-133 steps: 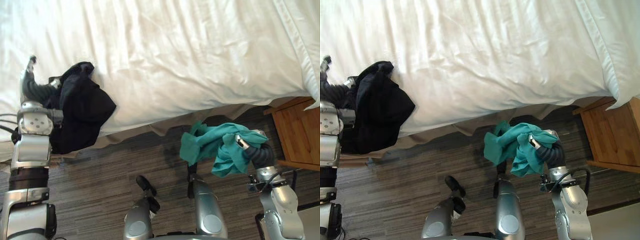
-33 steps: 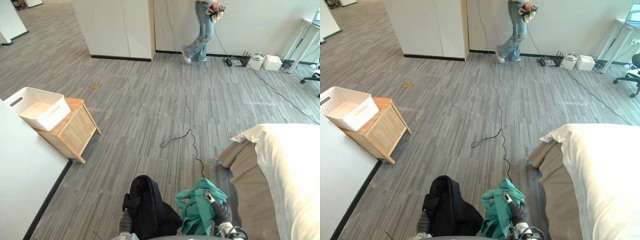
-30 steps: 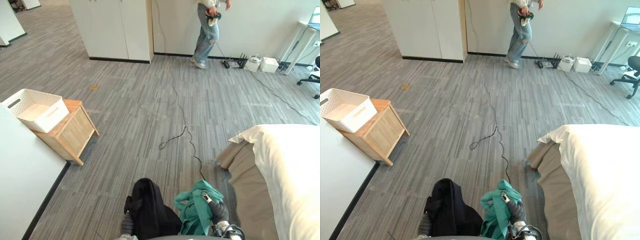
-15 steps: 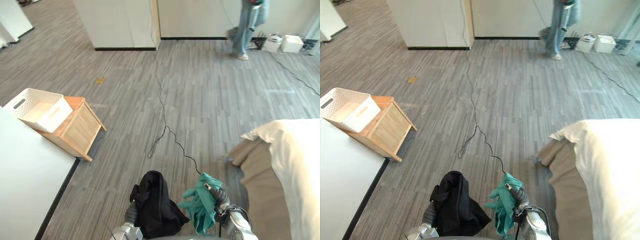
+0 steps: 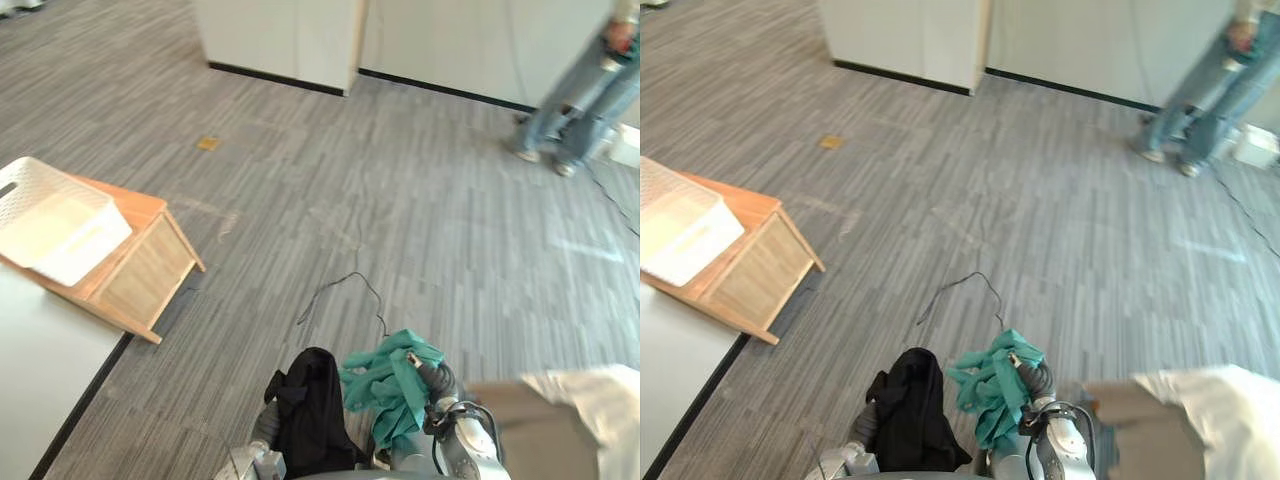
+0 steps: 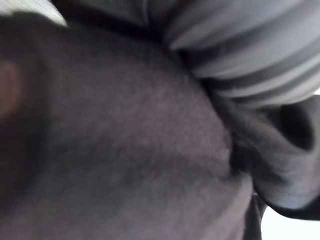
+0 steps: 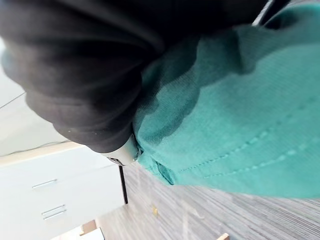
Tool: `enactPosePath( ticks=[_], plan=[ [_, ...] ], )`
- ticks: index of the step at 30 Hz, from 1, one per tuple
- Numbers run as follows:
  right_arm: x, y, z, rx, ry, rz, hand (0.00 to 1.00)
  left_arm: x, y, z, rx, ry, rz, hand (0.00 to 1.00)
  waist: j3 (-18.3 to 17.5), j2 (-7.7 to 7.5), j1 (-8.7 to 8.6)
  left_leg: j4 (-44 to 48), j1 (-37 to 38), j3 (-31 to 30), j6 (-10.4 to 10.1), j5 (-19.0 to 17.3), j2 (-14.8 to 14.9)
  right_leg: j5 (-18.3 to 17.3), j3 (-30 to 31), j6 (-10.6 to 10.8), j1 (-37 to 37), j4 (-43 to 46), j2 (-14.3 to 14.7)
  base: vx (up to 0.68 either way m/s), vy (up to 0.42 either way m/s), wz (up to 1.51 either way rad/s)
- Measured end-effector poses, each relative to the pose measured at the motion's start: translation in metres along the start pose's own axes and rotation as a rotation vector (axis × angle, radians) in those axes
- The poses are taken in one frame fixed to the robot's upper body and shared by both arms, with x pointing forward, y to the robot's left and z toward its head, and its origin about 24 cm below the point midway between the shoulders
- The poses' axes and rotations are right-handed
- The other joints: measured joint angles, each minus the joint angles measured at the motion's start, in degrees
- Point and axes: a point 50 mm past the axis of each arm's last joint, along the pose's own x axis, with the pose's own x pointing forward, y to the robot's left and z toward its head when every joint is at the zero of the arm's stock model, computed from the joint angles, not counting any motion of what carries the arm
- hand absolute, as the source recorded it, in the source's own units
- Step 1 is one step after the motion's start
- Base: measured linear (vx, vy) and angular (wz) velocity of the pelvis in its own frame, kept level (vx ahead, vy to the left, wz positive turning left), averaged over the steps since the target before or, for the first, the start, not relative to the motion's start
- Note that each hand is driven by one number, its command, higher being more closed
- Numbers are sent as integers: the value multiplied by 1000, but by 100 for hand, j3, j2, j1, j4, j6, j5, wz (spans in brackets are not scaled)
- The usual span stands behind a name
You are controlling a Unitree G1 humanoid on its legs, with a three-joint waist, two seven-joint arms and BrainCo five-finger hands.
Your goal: Tidy the bed and pick cloth on bed and put in laundry
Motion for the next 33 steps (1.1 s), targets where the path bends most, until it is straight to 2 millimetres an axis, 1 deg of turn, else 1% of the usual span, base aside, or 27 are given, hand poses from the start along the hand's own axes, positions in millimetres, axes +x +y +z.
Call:
enactPosePath(
  ticks=[2, 3, 4, 5, 6, 7, 8, 9, 10, 11, 12, 13, 15, 17, 19, 20, 21, 22, 23, 24, 25, 26, 27, 28, 29, 31, 33],
  plan=[
    [1, 2, 10, 0, -46, 7, 100, -2, 4, -2, 3, 6, 15, 100, -9, -90, 13, 19, 402, -85, -478, -288, 73, 882, 502, 57, -260, -1304, 113, 584, -455, 72],
    [1, 3, 12, 1, -56, 9, 100, -4, 6, -3, 3, 13, 20, 100, -15, -128, 6, 57, 515, -165, -593, -363, 77, 954, 622, 42, -274, -1366, 116, 673, -597, 84],
    [-1, 1, 16, 4, -72, -1, 100, -9, 11, -9, 5, 37, 37, 100, -58, -206, -27, 217, 724, -382, -750, -558, 172, 1598, 903, -230, -213, -1230, 117, 582, -556, 93],
    [0, -6, 21, -3, -90, -31, 100, -6, 4, -13, -19, 49, 25, 100, -65, 194, -25, 507, 721, -504, -781, -603, 552, 1819, 699, -336, -259, -658, 331, 580, -565, 79],
    [1, -11, 25, -14, -101, -45, 100, -5, 0, -15, -34, 47, 21, 100, -78, 369, 12, 666, 657, -502, -853, -528, 723, 1625, 619, -412, -315, -434, 436, 541, -541, 46],
    [8, -10, 35, -17, -126, -41, 100, -5, -2, -16, -63, 43, 27, 100, -73, 437, 52, 1093, 454, -510, -905, -178, 843, 1176, 527, -547, -490, 190, 433, 516, -550, 22],
    [11, -8, 39, -15, -133, -32, 100, -8, -1, -22, -100, 53, 44, 100, -67, 428, 56, 1763, 195, -508, -771, 420, 897, 698, 437, -625, -432, 605, 440, 495, -553, 25],
    [13, -6, 40, -17, -137, -22, 100, -10, -1, -25, -117, 58, 49, 100, -63, 420, 78, 2157, 57, -512, -731, 732, 919, 537, 433, -610, -346, 646, 467, 465, -513, 28],
    [17, -2, 46, -21, -155, 6, 100, -9, -6, -26, -154, 36, 44, 100, 0, 507, 124, 3535, -576, -602, -829, 1220, 1133, 332, 356, -525, 48, 393, 631, 418, -441, 21],
    [18, -3, 52, -33, -168, 18, 100, -7, -10, -24, -173, 9, 34, 100, 75, 644, 173, 4627, -1032, -676, -770, 1148, 1218, 315, 268, -557, 411, 115, 806, 392, -394, 28],
    [19, -4, 57, -53, -178, 25, 100, -5, -15, -20, -182, -27, 18, 100, 137, 738, 277, 5757, -1601, -756, -525, 983, 1136, 250, 189, -658, 919, -227, 987, 430, -376, 23],
    [20, -5, 59, -72, -179, 31, 100, -5, -17, -15, -182, -60, -2, 100, 183, 701, 378, 6270, -2168, -701, -447, 845, 785, 142, 133, -780, 1447, -508, 1028, 338, -278, 21],
    [23, -3, 64, -87, -191, 42, 100, -8, -17, -9, -195, -114, -11, 100, 199, 656, 499, 5900, -2778, -283, -283, 733, 410, 105, 104, -808, 1948, -946, 1064, 311, -247, -1],
    [28, 2, 70, -109, -208, 75, 100, -11, -11, -2, -209, -164, 5, 100, 219, 578, 647, 3513, -3113, 578, -213, 699, 135, 136, -31, -787, 2492, -1569, 1121, 389, -250, -19],
    [28, 2, 69, -118, -202, 85, 100, -15, -5, -4, -236, -172, 35, 100, 204, 541, 596, 1463, -2884, 1279, -297, 792, 35, 139, -273, -613, 2858, -1932, 1196, 381, -185, 36],
    [25, -5, 63, -124, -180, 60, 100, -17, -5, -7, -255, -170, 45, 100, 201, 508, 576, 166, -2617, 2003, -264, 930, -88, 84, -565, -509, 3327, -2190, 1291, 498, -203, 74],
    [24, -8, 62, -130, -171, 51, 100, -16, -5, -7, -256, -169, 47, 100, 202, 491, 574, 40, -2572, 2198, -243, 943, -115, 31, -665, -431, 3459, -2227, 1299, 628, -212, 96],
    [24, -13, 56, -140, -143, 27, 100, -16, -4, -6, -252, -164, 46, 100, 163, 382, 580, -78, -2550, 2601, -23, 1037, -209, -119, -893, -274, 3650, -2267, 1278, 528, -150, 89],
    [23, -20, 53, -153, -124, -11, 100, -16, -4, -8, -256, -154, 47, 100, 12, 298, 640, -168, -2579, 2622, 309, 1235, -419, -316, -1054, -23, 3749, -2214, 1250, 519, -146, 82],
    [22, -21, 52, -156, -121, -21, 100, -17, -3, -9, -258, -149, 49, 100, -76, 255, 675, -248, -2564, 2636, 484, 1316, -441, -450, -1162, 92, 3743, -2102, 1191, 533, -147, 56],
    [22, -22, 52, -156, -123, -31, 100, -15, -3, -11, -262, -136, 51, 100, -192, 234, 728, -347, -2505, 2657, 897, 1503, -530, -751, -1257, 235, 3631, -1537, 1035, 571, -104, 52],
    [22, -22, 50, -149, -118, -43, 100, -13, 1, -11, -253, -118, 59, 100, -183, 255, 682, -295, -2247, 2527, 1356, 1579, -571, -991, -1335, 411, 3294, 17, 620, 582, -82, 58],
    [22, -22, 50, -146, -116, -48, 100, -13, 2, -11, -247, -113, 59, 100, -173, 238, 656, -255, -2126, 2410, 1364, 1487, -619, -921, -1336, 289, 3005, 1011, 318, 586, -52, 71],
    [24, -16, 49, -125, -121, -41, 100, -14, 3, -11, -233, -111, 63, 100, -140, 161, 619, -204, -1839, 2219, 1260, 1254, -752, -592, -1189, -224, 2368, 2944, -288, 576, -80, 82],
    [24, -8, 45, -103, -115, -27, 100, -15, 10, -7, -185, -98, 77, 100, -63, 10, 585, -214, -1423, 1929, 1180, 1062, -907, -592, -937, -235, 1860, 4203, -736, 575, -99, 90],
    [23, -6, 42, -91, -110, -29, 100, -13, 13, -6, -156, -75, 92, 100, -27, -41, 537, -231, -1079, 1630, 1128, 949, -945, -643, -812, -307, 1495, 4493, -918, 532, -132, 111],
    [16, -15, 38, -78, -107, -61, 100, -12, 18, -1, -146, -68, 120, 100, -4, -85, 305, -249, -665, 775, 1031, 881, -898, -761, -405, -222, 820, 3744, -840, 627, -259, 199]
  ],
)
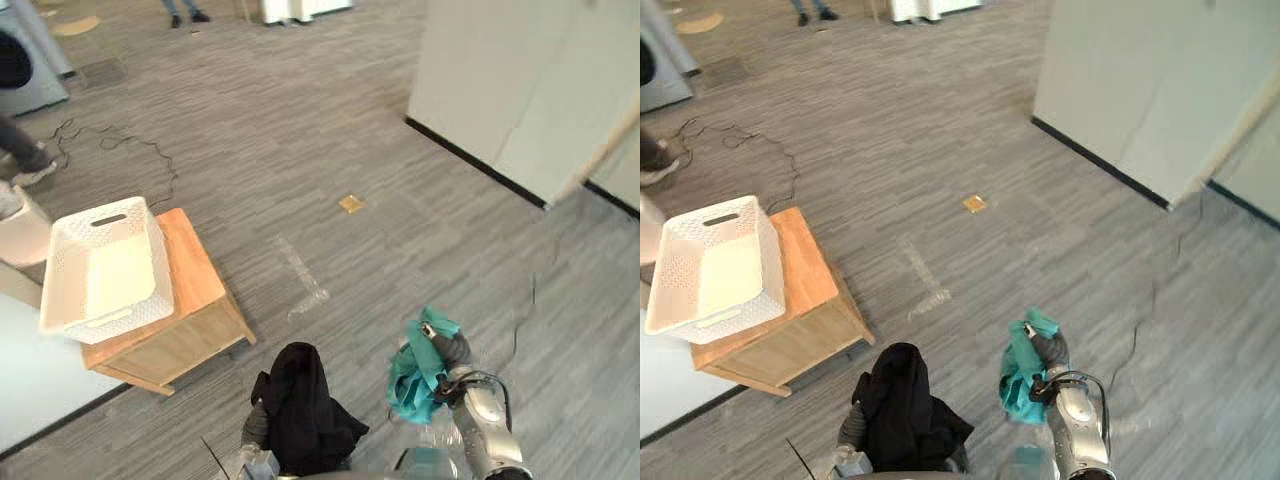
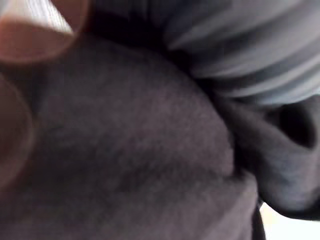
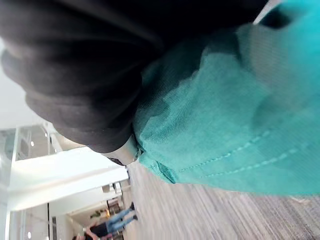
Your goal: Tidy the bed and pick cloth on bed and put in laundry
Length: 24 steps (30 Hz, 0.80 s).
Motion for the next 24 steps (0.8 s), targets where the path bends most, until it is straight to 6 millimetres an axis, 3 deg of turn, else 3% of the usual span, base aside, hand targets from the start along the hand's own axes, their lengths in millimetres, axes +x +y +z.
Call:
enactPosePath(
  ticks=[2, 4, 5, 7, 8, 10, 11, 12, 13, 14, 16, 18, 22, 23, 24],
  plan=[
    [-16, -19, -4, 54, -33, -51, 100, 4, -3, 8, 4, -7, -19, 100, 17, 39, -70, -15, 251, -623, -252, -146, 136, 43, 250, 169, -258, -1796, 237, 608, -334, 194],
    [-36, -27, -11, 81, -67, -60, 100, 3, 1, 10, 17, -4, -16, 100, 10, 10, -70, -26, 542, -1021, -594, -365, 289, 817, 782, 452, -338, -4299, 493, 458, -366, 138],
    [-43, -25, -12, 81, -76, -44, 100, 2, 4, 12, 24, -3, -10, 100, 8, -42, -59, 16, 642, -1070, -737, -502, 338, 1090, 1074, 549, -374, -4794, 545, 561, -574, 112],
    [-58, -14, -7, 85, -111, 13, 100, -8, 16, 6, 30, 23, 23, 100, -14, -82, -196, 372, 898, -1325, -847, -1283, 493, 1149, 1771, 566, -540, -4660, 548, 493, -606, 106],
    [-60, -10, -7, 81, -109, 40, 100, -13, 19, 1, 11, 34, 46, 100, -113, -131, -197, 523, 1021, -1396, -910, -1568, 580, 1454, 1898, 517, -687, -4211, 560, 477, -594, 66],
    [-64, -7, -9, 76, -98, 55, 100, -26, 20, -15, -50, 63, 90, 100, -312, 90, -137, 1228, 1039, -1389, -1140, -1800, 989, 1420, 1622, 471, -790, -3277, 854, 441, -512, 32],
    [-64, -4, -9, 66, -95, 76, 100, -28, 11, -23, -115, 59, 91, 100, -305, 248, -168, 2521, 464, -1251, -1273, -1584, 1278, 1137, 1424, 326, -670, -3144, 937, 437, -515, 33],
    [-64, -5, -7, 54, -101, 84, 100, -28, 6, -24, -142, 40, 87, 100, -290, 302, -178, 3164, 142, -1186, -1312, -1280, 1416, 1068, 1325, 230, -563, -3170, 1005, 496, -588, 41],
    [-64, -2, -5, 32, -105, 116, 100, -27, 0, -23, -170, 9, 71, 100, -259, 391, -146, 4265, -418, -952, -1463, -636, 1770, 987, 1126, 100, -262, -3307, 1080, 475, -559, 66],
    [-63, 1, -4, 13, -105, 146, 100, -25, -4, -21, -173, -10, 53, 100, -230, 452, -168, 4988, -843, -682, -1495, -621, 2034, 892, 912, 12, 135, -3501, 1119, 407, -439, 78],
    [-64, -1, -3, -17, -113, 167, 100, -23, -5, -18, -170, -27, 50, 100, -180, 454, -144, 5394, -1297, -401, -1384, -690, 2063, 683, 624, -85, 818, -3922, 1135, 365, -348, 78],
    [-64, -4, 1, -60, -134, 179, 100, -23, -4, -16, -169, -34, 49, 100, -174, 448, -46, 4993, -1635, 92, -1261, -771, 1935, 568, 357, -40, 1381, -4326, 1118, 340, -264, 61],
    [-60, -9, 9, -97, -159, 189, 100, -24, -4, -12, -181, -52, 46, 100, -199, 434, -11, 1844, -1708, 2243, -1269, -714, 1557, 421, -359, 204, 2169, -5077, 1109, 362, -112, 59],
    [-60, -9, 10, -99, -162, 192, 100, -24, -4, -11, -180, -52, 47, 100, -209, 447, -4, 1529, -1721, 2537, -1259, -716, 1557, 359, -425, 294, 2237, -5108, 1154, 421, -58, 47],
    [-57, -7, 12, -98, -164, 190, 100, -25, -1, -12, -175, -44, 56, 100, -271, 363, 83, 1416, -1789, 2714, -648, -415, 1512, 97, -489, 444, 2348, -5016, 1149, 448, -51, 29]
  ],
)
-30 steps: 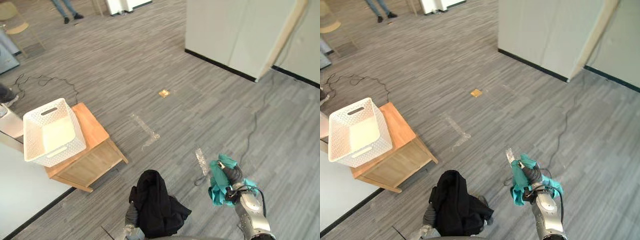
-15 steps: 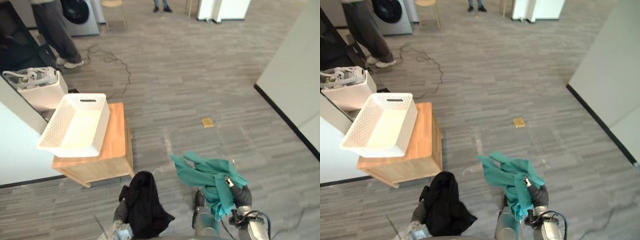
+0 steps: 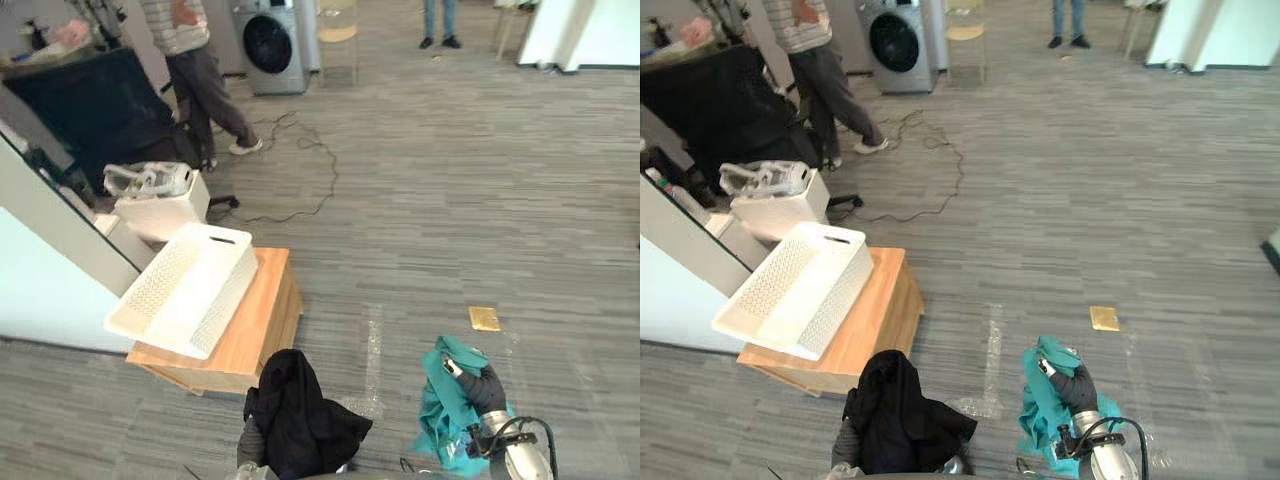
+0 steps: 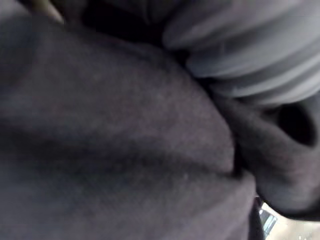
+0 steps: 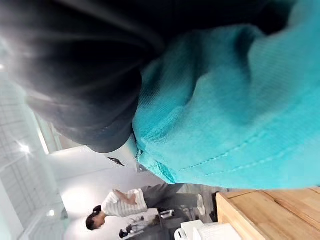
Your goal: Tidy the bed and pick cloth on bed and put in laundry
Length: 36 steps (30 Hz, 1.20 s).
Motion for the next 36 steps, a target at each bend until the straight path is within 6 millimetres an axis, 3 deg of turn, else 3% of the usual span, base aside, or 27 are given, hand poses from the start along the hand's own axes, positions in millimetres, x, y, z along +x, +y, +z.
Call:
enactPosePath(
  ticks=[2, 3, 5, 6, 7, 9, 11, 12, 13, 14, 15, 16, 18, 19, 20, 21, 22, 23, 24, 25, 26, 28, 29, 30, 32, 35, 36],
  plan=[
    [3, 7, -2, 19, 4, 2, 100, -2, 7, 2, 11, 8, 16, 100, -318, -284, 86, 42, 39, 39, 404, 20, -239, -279, -55, 148, 36, 377, -240, 515, -68, 41],
    [13, 11, 2, 18, -9, 17, 100, 3, 6, 5, 2, 3, 19, 100, -352, -401, 54, 68, 162, -126, 722, -61, -418, -294, 92, 178, -408, 1796, -660, 635, -88, 69],
    [26, 16, 8, 19, -32, 20, 100, 9, 5, 15, 14, -26, 7, 100, -278, -567, 32, -89, 456, -432, 730, -124, -703, -43, 631, -20, -1326, 4189, -1159, 659, -105, 102],
    [32, 19, 10, 11, -36, 22, 100, 11, 6, 21, 28, -41, 18, 100, -180, -605, 21, -256, 846, -773, 727, -125, -851, -142, 819, -146, -1658, 5177, -1220, 661, -183, 139],
    [34, 19, 11, 1, -43, 10, 100, 10, 9, 23, 34, -51, 36, 100, -124, -526, 5, -409, 1227, -1060, 723, -122, -844, -241, 818, -307, -1761, 5321, -1129, 531, -199, 132],
    [34, 19, 13, -10, -57, -6, 100, 7, 12, 32, 33, -90, 54, 100, -106, -456, 2, -590, 1657, -1428, 716, -118, -792, -317, 817, -413, -1948, 5023, -966, 429, -260, 121],
    [33, 15, 17, -17, -98, -58, 100, 8, 18, 58, 47, -178, 59, 100, -84, -438, -90, -619, 1877, -2294, 644, -151, -615, -297, 947, -439, -2537, 3697, -790, 422, -409, 177],
    [33, 15, 18, -17, -100, -61, 100, 8, 18, 59, 47, -182, 59, 100, -86, -439, -91, -619, 1874, -2339, 621, -156, -599, -291, 978, -448, -2561, 3612, -768, 316, -402, 171],
    [32, 12, 23, -18, -133, -90, 100, 8, 21, 71, 54, -227, 63, 100, -77, -413, -123, -619, 1867, -2858, 345, -229, -408, -120, 1425, -434, -2792, 2614, -486, 266, -482, 164],
    [30, 11, 33, -18, -191, -118, 100, 9, 23, 80, 69, -255, 65, 100, -71, -398, -124, -622, 1827, -3427, -111, -371, -193, 421, 2277, -236, -2831, 1264, -190, 266, -482, 164],
    [30, 11, 34, -18, -196, -121, 100, 9, 23, 81, 70, -256, 65, 100, -73, -403, -124, -622, 1821, -3473, -132, -381, -177, 475, 2354, -217, -2824, 1142, -175, 252, -531, 164],
    [30, 14, 42, -8, -244, -133, 100, 6, 29, 84, 93, -255, 71, 100, -83, -556, -93, -598, 1807, -3832, -440, -528, -134, 827, 3074, -4, -2674, 255, -201, 194, -468, 137],
    [31, 21, 50, 20, -291, -142, 100, -6, 42, 87, 116, -257, 101, 100, -148, -964, -55, -530, 1985, -4180, -848, -834, -145, 457, 3440, -40, -2481, 329, -328, 252, -631, 129],
    [35, 22, 57, 15, -324, -125, 100, -16, 50, 78, 77, -246, 145, 100, -194, -838, 88, -508, 2190, -4276, -1087, -1027, 187, 916, 3354, 457, -2447, 726, -69, 287, -707, 72],
    [39, 21, 67, -5, -367, -101, 100, -21, 49, 64, 25, -228, 165, 100, -291, -611, 136, -506, 2211, -4272, -1247, -1065, 553, 1034, 3113, 337, -2470, 967, 144, 231, -566, 63],
    [40, 23, 75, -8, -398, -86, 100, -21, 46, 58, 0, -223, 167, 100, -324, -599, 165, -515, 2200, -4208, -1348, -1006, 663, 1017, 2985, 289, -2504, 1117, 182, 187, -464, 68],
    [46, 26, 89, -25, -456, -44, 100, -19, 35, 45, -56, -209, 155, 100, -350, -491, 222, -559, 2049, -3856, -1385, -654, 769, 872, 2758, 139, -2556, 1247, 145, 97, -249, 66],
    [49, 28, 93, -29, -477, -25, 100, -17, 29, 41, -77, -204, 142, 100, -362, -490, 193, -566, 1960, -3692, -1335, -460, 770, 872, 2626, 86, -2539, 1221, 69, 201, -482, 114],
    [52, 28, 104, -44, -509, -2, 100, -12, 16, 36, -109, -200, 95, 100, -373, -428, 64, -513, 1722, -3275, -1303, -115, 823, 966, 2214, 26, -2362, 1043, -97, 222, -417, 167],
    [54, 27, 107, -56, -510, 0, 100, -7, 6, 35, -106, -206, 47, 100, -335, -395, -27, -316, 1507, -2686, -1323, 6, 929, 996, 1765, -18, -2027, 774, -202, 220, -370, 177],
    [55, 25, 108, -62, -502, -5, 100, -4, 2, 37, -86, -209, 26, 100, -329, -374, -10, -242, 1480, -2395, -1350, -10, 912, 998, 1640, -20, -1875, 676, -238, 177, -178, 176],
    [57, 18, 110, -80, -487, -37, 100, 3, -13, 51, 38, -238, -59, 100, -343, -423, 78, -408, 1530, -1647, -1376, -54, 529, 1001, 1069, -18, -1297, 334, -457, 145, -81, 140],
    [57, 17, 112, -87, -494, -41, 100, 4, -17, 54, 50, -246, -76, 100, -345, -429, 78, -646, 1601, -1611, -1349, -32, 422, 1008, 970, -5, -1247, 316, -508, 126, -9, 105],
    [59, 18, 119, -120, -517, -33, 100, 4, -18, 58, 61, -255, -96, 100, -371, -425, 90, -1302, 1874, -1563, -1129, 254, 147, 1028, 844, 26, -1212, 323, -585, 124, 23, 64],
    [61, 25, 131, -170, -552, -10, 100, 4, -15, 56, 82, -225, -100, 100, -375, -426, 85, -1558, 1904, -1660, -1086, 401, 20, 1212, 794, -7, -1138, 314, -667, 110, 99, 56],
    [71, 26, 149, -232, -607, -31, 100, 3, -5, 56, 138, -171, -104, 100, -390, -724, 76, -1584, 1910, -1880, -1001, 406, -145, 1238, 597, 3, -1069, 547, -885, 69, 122, 44],
    [73, 26, 154, -242, -621, -35, 100, 4, -4, 55, 147, -162, -108, 100, -383, -750, 75, -1597, 1907, -1931, -971, 389, -160, 1238, 564, 3, -1140, 736, -940, 31, 126, 47]
  ],
)
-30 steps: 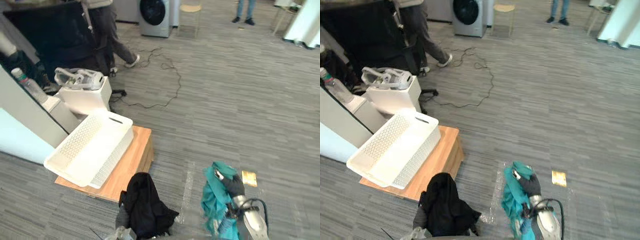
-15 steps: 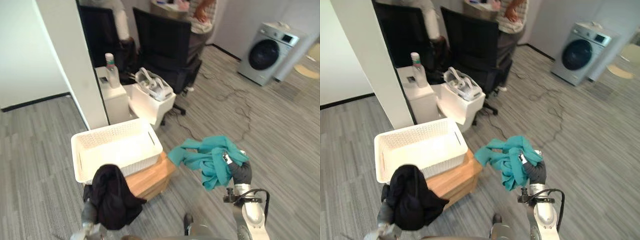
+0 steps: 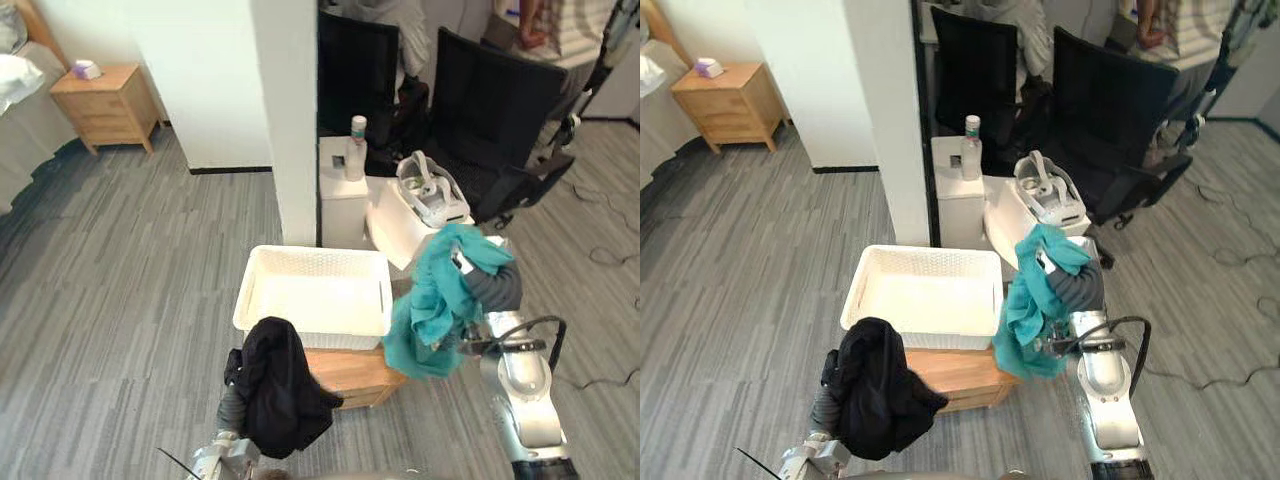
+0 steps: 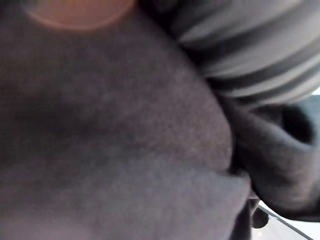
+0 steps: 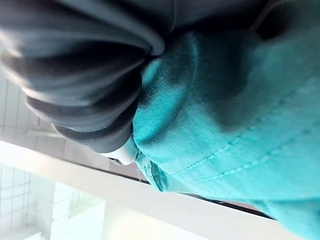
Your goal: Tidy the bed and pick cloth on bed and put in laundry
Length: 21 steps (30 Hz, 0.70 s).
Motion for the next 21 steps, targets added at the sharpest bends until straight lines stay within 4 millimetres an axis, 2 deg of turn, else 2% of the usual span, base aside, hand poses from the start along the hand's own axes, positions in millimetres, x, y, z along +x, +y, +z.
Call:
enactPosePath(
  ticks=[1, 2, 3, 4, 5, 6, 7, 8, 9, 10, 11, 14, 18, 21],
  plan=[
    [10, -4, 5, -26, -29, -9, 100, 2, 1, -2, 20, 24, -19, 100, 36, -36, -9, -25, 0, -130, 63, 18, -53, 44, 19, -65, -297, 754, -197, 0, 158, 58],
    [18, -10, 10, -52, -53, -20, 100, 5, 1, -2, 47, 47, -32, 100, 74, -31, -26, -48, 47, -287, 155, 12, -104, 265, 292, -373, -662, 1619, -355, 16, 155, 73],
    [23, -14, 14, -66, -70, -37, 100, 7, -1, -3, 65, 60, -45, 100, 129, 48, -67, -93, 176, -459, 246, 37, -87, 344, 641, -562, -992, 2206, -382, 32, 79, 79],
    [25, -15, 16, -68, -82, -45, 100, 7, -3, -4, 73, 69, -61, 100, 138, 68, -140, -123, 193, -622, 276, 50, -45, -199, 867, -345, -1083, 2374, -254, 46, -13, 101],
    [27, -16, 21, -73, -104, -54, 100, 10, -1, -1, 90, 69, -69, 100, 142, 62, -207, -125, 166, -859, 313, 69, -2, -666, 1151, -308, -1110, 2148, 29, 29, -36, 97],
    [28, -17, 24, -79, -116, -60, 100, 13, 0, 0, 96, 71, -73, 100, 139, 58, -203, -121, 155, -964, 315, 70, 4, -744, 1255, -307, -1108, 1921, 168, 26, -43, 107],
    [32, -20, 31, -97, -142, -73, 100, 17, 3, 2, 109, 73, -74, 100, 120, 27, -193, -105, 126, -1146, 311, 70, -6, -762, 1404, -268, -1069, 1279, 457, 13, -58, 87],
    [36, -23, 37, -105, -163, -79, 100, 18, 6, 5, 121, 71, -72, 100, 106, -66, -195, -61, 50, -1276, 301, 65, -88, -475, 1485, -285, -955, 617, 624, -2, -82, 83],
    [38, -24, 40, -110, -174, -81, 100, 18, 8, 7, 132, 69, -74, 100, 109, -182, -201, -33, 43, -1326, 262, 38, -191, -102, 1515, -287, -914, 390, 652, 2, -141, 57],
    [45, -26, 47, -128, -190, -70, 100, 16, 15, 5, 126, 86, -51, 100, 78, -290, -134, 23, 84, -1355, 169, -95, -275, -212, 1443, -34, -643, 19, 546, 36, -122, 24],
    [50, -26, 50, -130, -202, -65, 100, 13, 16, 1, 104, 95, -39, 100, 85, -179, -141, 102, 51, -1342, 146, -152, -226, -153, 1392, -7, -516, -255, 631, 49, -106, 7],
    [55, -32, 53, -157, -189, -64, 100, 10, 13, -4, 82, 108, -51, 100, 72, -21, -163, 206, -88, -1321, 105, -189, -83, 65, 1237, 4, -391, -676, 742, 38, -41, 9],
    [65, -26, 50, -161, -119, -13, 100, 11, 9, -6, 90, 127, -90, 100, 70, -39, -129, 287, -90, -1213, 85, -246, -24, 353, 1136, -28, -159, -937, 785, 19, 21, 9],
    [73, -16, 38, -149, -46, 24, 100, 11, 9, -7, 112, 138, -99, 100, 54, -65, -74, 283, -99, -1189, 95, -246, -62, 587, 1134, -38, -159, -981, 753, -23, 83, 1]
  ],
)
